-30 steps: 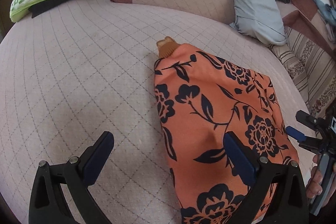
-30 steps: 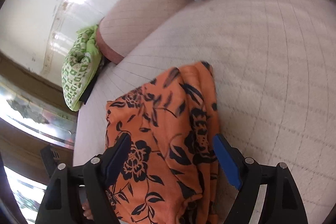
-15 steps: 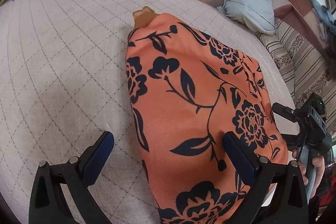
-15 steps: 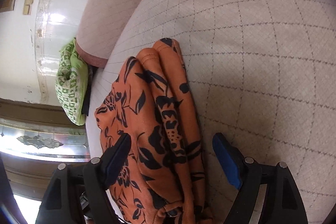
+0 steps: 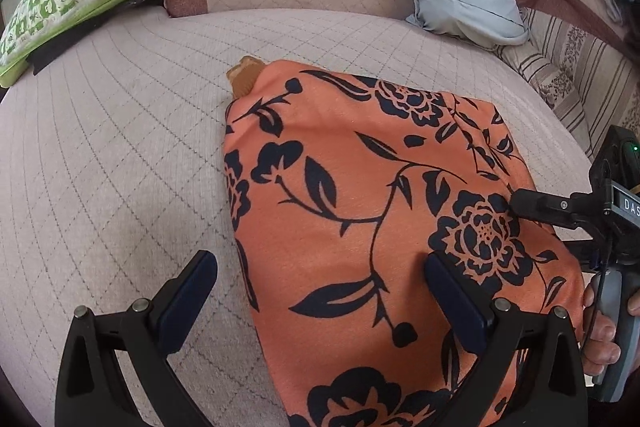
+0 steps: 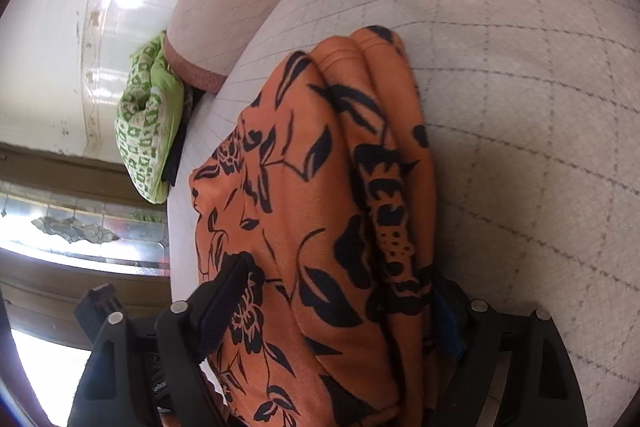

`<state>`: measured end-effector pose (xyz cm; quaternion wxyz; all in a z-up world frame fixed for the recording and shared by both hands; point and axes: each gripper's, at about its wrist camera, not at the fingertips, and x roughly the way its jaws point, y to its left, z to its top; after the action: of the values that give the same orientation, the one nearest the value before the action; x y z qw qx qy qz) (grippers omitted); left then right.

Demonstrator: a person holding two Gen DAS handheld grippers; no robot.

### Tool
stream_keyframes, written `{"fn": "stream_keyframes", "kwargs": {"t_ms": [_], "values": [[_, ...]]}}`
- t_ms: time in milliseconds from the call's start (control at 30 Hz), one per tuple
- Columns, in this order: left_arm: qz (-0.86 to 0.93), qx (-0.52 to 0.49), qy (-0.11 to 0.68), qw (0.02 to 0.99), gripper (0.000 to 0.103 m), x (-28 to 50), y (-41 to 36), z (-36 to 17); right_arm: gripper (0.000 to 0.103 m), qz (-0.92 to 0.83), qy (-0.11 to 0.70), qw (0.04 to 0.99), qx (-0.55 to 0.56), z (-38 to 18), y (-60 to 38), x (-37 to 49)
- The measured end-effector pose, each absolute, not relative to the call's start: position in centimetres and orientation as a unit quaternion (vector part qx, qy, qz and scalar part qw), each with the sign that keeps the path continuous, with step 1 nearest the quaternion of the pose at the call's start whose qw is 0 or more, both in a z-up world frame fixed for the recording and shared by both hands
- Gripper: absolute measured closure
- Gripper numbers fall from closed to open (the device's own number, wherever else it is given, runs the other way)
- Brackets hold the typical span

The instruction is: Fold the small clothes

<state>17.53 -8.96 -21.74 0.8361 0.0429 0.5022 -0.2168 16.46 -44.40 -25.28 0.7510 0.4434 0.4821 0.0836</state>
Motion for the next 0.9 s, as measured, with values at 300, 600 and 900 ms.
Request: {"fn": "stream_keyframes", "kwargs": {"t_ms": [300,600,900], "values": [[-0.223,0.026,0.513,0.828,0.000,18.9,-9.7,-22.4,0.016,0.101,0.481,0.757,0.430,-25.4,-42.9,17.8],[-0.238,0.014,0.515,0.823,0.001,19.9,-11.2,-23.1,0.031,0.086,0.470,0.757,0.445,-25.7,-43.1,17.5],[-0.241,-0.006,0.501,0.831,0.037,19.7,-10.5,-22.5,0.051,0.086,0.450,0.771,0.443,-24.5,-42.1,17.5]]}}
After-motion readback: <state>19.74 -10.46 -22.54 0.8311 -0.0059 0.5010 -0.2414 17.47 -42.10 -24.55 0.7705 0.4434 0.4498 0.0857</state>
